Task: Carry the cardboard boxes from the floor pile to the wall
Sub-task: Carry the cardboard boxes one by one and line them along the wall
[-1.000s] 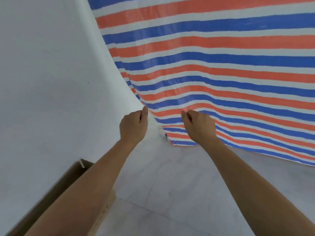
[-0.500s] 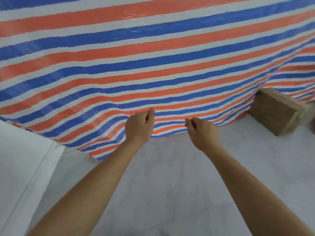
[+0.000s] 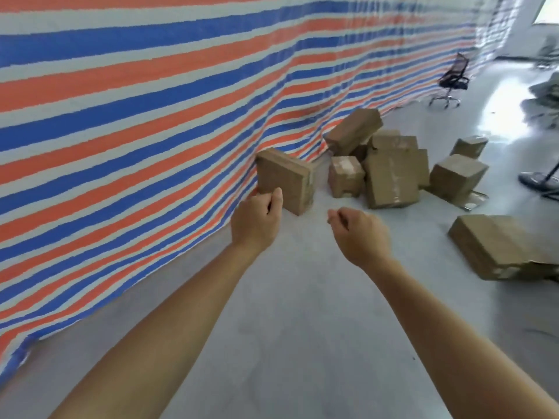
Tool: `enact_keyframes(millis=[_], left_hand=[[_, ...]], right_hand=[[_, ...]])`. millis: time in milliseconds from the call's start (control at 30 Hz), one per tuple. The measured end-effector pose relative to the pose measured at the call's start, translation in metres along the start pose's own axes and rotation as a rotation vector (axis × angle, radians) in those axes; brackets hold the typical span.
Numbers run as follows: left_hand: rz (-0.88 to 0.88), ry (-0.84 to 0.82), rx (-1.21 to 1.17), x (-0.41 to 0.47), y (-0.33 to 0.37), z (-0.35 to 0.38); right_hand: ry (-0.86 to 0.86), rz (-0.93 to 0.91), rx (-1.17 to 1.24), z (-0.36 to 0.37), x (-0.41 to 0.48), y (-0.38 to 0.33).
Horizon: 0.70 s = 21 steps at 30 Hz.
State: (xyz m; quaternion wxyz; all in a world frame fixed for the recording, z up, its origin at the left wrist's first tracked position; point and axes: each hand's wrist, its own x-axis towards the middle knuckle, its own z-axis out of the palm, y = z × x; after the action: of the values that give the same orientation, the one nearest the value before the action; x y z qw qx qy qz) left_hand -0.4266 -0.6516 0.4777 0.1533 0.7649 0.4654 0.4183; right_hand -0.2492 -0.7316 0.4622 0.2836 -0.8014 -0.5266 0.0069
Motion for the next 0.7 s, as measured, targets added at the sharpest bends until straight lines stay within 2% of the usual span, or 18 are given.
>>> enact_keyframes(millis=[167,367,500,700], left_hand=[[0.020,-0.239,-0.126,0.041,0.101,0.155],[0.012,-0.268,-0.217,0.063,0.215,0.320],[-0.018,-0.298,-0.214,0.090,0.268,0.389],[-0.052,-0.284,-0.195,0.149,0.296,0.477]], right_hand=[[0.100,0.181,-0.011,-0.055,0.044,0.158],[0.137,0.229,-0.024,-0.111,0.113,0.329],[0.101,0.234,-0.021,-0.136,0.163,0.404],[0.066,0.233,-0.020,-0.141,0.246,0.475]])
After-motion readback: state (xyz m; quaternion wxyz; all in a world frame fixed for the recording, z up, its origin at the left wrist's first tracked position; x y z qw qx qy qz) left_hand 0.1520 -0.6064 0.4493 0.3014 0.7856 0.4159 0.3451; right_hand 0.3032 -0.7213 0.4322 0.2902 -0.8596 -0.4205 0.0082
